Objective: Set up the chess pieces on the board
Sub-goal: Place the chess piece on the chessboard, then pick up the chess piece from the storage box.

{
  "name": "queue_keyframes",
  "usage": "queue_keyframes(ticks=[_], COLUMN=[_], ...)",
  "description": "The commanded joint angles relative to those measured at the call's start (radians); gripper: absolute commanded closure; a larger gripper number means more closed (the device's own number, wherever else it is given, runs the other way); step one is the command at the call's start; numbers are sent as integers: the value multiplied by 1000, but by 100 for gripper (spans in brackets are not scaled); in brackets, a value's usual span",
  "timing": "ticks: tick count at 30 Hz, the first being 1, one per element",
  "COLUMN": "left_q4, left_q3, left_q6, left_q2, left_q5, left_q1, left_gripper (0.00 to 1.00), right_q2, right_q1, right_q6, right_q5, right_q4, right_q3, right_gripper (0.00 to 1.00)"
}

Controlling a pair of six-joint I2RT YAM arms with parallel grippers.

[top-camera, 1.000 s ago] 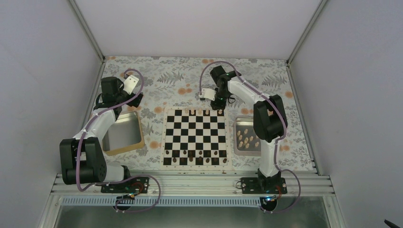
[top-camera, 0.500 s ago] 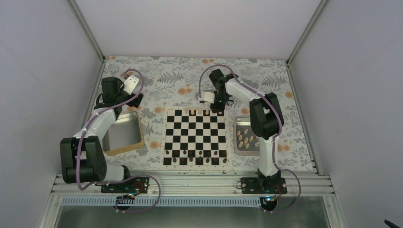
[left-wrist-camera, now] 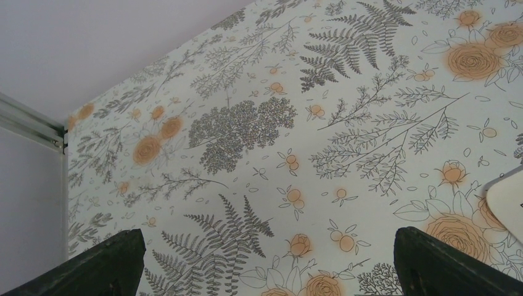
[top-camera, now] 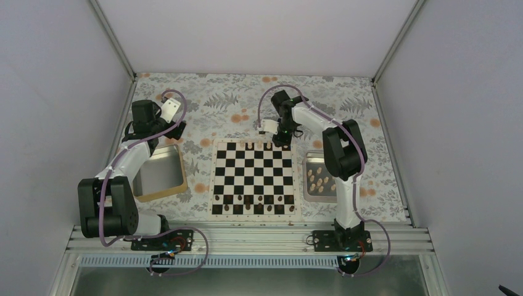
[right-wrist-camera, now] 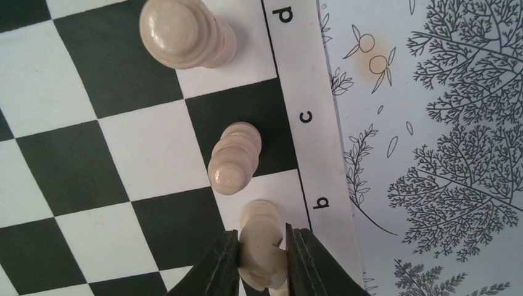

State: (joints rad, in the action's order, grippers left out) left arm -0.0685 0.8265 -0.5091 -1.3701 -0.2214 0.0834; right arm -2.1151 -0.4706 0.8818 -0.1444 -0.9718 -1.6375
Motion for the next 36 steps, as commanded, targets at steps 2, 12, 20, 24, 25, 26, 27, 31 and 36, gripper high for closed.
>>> queue_keyframes(ticks=[2,12,20,24,25,26,27,31,36], left_q4=[18,10,10,6,5,4,3,1,-12], left_q3=[20,24,25,30,32,32,32,31,41], left_q6=[-6,-5,-6,-5,-4,-3,-3,0,6], left_q2=[-10,-5,10,9,9,9,9,5,5], left_q5=[-25,-27,-12,-15,-16,-17,-18,-21,-25], left_q1=[9,9,9,9,9,9,9,9,9], left_gripper=[0,0,0,0,0,0,0,0,0], right_q2=[-2,94,345,502,537,573,601,694,755], right_q1=[-6,4,121,216,240,262,280,332,384], right_q6=[-1,-4,0,40,53,61,68,74,70], right_q5=[4,10,39,59,55,55,60,83,104], right_q4=[9,-7,-72,-115,-118,-117,-111,-91,-27], right_q3=[-4,20,105,236,273,311,347,483,630], right_gripper=[75,59,55,53,52,51,51,51,51])
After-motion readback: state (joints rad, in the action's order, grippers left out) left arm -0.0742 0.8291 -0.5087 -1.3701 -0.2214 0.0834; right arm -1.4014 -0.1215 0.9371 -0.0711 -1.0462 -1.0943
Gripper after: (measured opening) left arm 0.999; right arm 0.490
